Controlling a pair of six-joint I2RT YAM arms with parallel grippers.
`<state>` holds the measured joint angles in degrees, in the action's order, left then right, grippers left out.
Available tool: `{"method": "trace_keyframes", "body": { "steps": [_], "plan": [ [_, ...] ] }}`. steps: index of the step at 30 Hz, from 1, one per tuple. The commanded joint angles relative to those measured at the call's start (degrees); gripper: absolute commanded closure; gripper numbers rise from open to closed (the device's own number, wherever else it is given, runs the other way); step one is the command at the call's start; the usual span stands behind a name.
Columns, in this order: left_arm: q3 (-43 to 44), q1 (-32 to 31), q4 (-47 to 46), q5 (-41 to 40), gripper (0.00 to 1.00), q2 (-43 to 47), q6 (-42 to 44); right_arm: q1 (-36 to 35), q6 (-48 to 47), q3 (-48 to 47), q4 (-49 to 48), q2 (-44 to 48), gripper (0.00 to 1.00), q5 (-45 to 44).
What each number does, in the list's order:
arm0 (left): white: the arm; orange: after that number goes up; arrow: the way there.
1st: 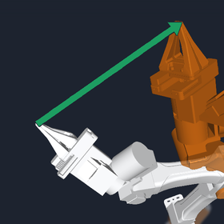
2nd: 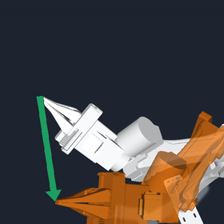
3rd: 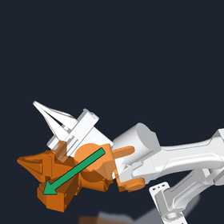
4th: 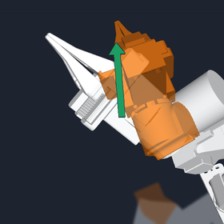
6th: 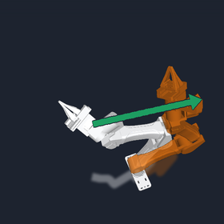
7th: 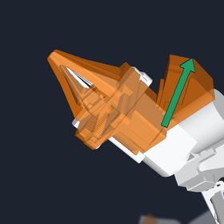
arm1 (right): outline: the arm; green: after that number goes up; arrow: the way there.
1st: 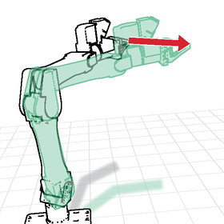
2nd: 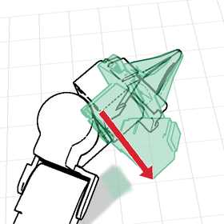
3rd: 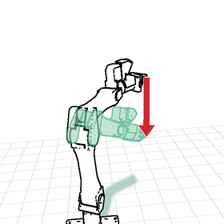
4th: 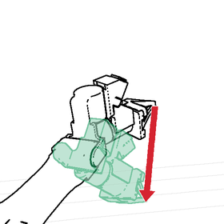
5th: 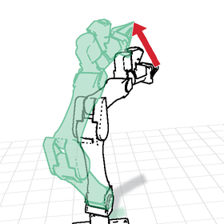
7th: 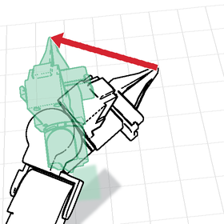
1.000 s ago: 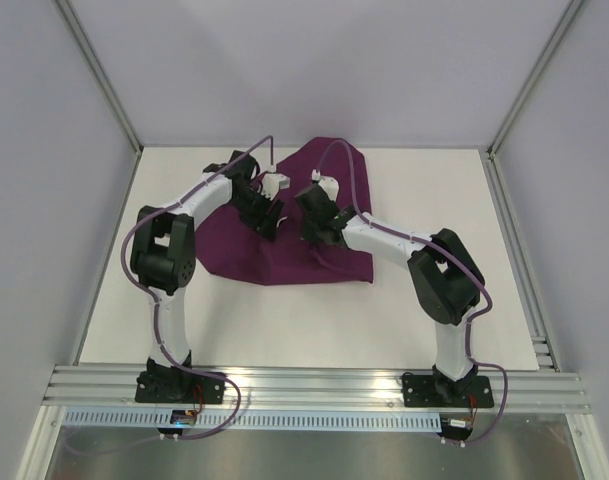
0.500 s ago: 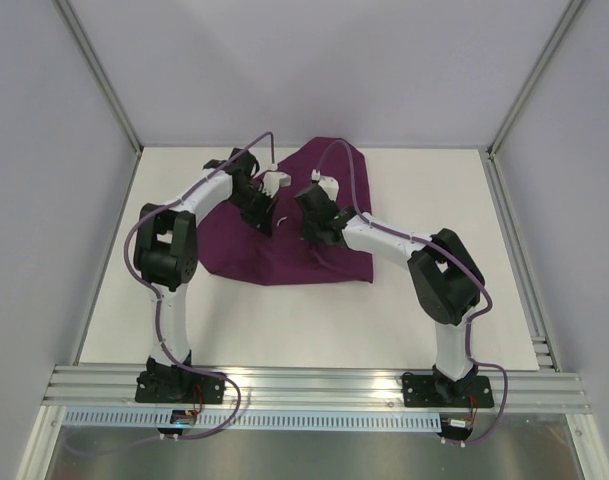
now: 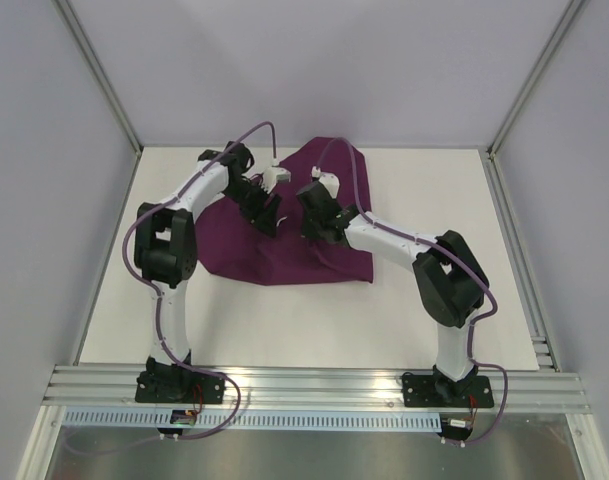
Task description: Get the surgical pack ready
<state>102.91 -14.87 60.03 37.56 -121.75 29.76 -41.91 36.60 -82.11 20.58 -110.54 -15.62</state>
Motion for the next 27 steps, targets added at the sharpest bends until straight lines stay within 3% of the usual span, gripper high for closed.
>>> {"method": "trace_keyframes", "body": {
  "steps": [1,11,14,17,20,21,23,27],
  "plan": [
    [4.39,2.57,5.80,6.29,0.35,-3.48,7.42,-0.01,-0.92,-0.34,-2.56,2.09,0.99,-1.44],
    [3.00,2.66,8.96,10.69,0.34,-7.36,9.53,-0.01,-0.65,-0.07,-2.56,1.65,0.99,-1.00],
    [3.17,2.66,9.32,12.61,0.40,-7.88,9.53,0.07,-0.48,0.02,-2.47,1.56,0.99,-1.08],
    [3.43,2.66,10.54,14.55,0.52,-7.97,10.84,-0.01,-0.39,0.19,-2.38,1.64,0.99,-1.26],
    [3.96,2.66,12.04,15.70,0.76,-7.89,11.38,-0.01,-0.48,0.28,-2.38,1.73,0.99,-1.70],
    [4.14,2.66,11.95,15.53,0.88,-7.80,11.20,-0.01,-0.56,0.28,-2.38,1.73,0.99,-1.78],
    [4.75,2.66,10.82,15.18,1.00,-7.62,9.37,-0.10,-0.74,0.19,-2.38,1.73,0.99,-1.79],
    [5.72,2.66,5.99,13.42,1.00,-7.18,3.14,-0.01,-1.26,-0.33,-2.38,2.34,0.99,-1.96]
  ]
}}
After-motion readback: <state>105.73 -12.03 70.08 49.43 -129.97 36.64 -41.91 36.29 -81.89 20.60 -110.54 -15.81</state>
